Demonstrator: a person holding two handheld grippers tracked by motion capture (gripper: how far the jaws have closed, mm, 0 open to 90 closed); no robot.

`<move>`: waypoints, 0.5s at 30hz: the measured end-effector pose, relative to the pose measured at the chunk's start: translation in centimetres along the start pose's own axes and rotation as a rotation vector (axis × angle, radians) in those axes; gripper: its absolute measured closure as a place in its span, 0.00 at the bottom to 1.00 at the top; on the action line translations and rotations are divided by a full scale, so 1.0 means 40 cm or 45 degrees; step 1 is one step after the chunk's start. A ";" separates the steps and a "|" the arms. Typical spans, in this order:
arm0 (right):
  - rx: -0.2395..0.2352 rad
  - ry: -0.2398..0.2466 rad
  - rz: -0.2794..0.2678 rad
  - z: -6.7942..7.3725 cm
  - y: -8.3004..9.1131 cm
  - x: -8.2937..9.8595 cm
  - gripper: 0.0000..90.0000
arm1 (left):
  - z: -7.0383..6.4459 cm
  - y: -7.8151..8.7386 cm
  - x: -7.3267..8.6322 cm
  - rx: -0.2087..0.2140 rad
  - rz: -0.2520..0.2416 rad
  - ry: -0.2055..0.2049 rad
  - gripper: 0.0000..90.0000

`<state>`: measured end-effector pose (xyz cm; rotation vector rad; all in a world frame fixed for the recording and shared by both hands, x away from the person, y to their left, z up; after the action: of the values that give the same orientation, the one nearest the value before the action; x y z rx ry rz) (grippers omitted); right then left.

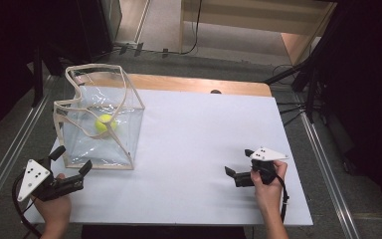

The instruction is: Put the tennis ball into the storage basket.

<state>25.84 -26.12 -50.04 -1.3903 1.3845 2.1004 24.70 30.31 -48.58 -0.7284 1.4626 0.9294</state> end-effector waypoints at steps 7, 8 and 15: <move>0.052 -0.042 -0.016 -0.037 0.029 0.031 0.00 | 0.000 0.000 0.000 0.000 0.000 0.000 0.06; 0.052 -0.042 -0.016 -0.037 0.029 0.031 0.00 | 0.000 0.000 0.000 -0.001 0.002 0.000 0.06; 0.095 -0.093 -0.048 -0.070 0.060 0.058 0.00 | 0.000 0.000 0.000 0.000 0.000 0.002 0.06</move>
<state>24.70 -30.26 -50.84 -1.2878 1.3822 2.0330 24.71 30.32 -48.58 -0.7295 1.4642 0.9287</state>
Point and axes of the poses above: each handheld gripper's, and its own axes: y roughly backward along the jaws, x roughly out of its underside, z roughly to its left, the point moved 1 cm from there along -y, roughly forward along the jaws, and after that the axes turned 1 degree about y, right-handed, at the moved point
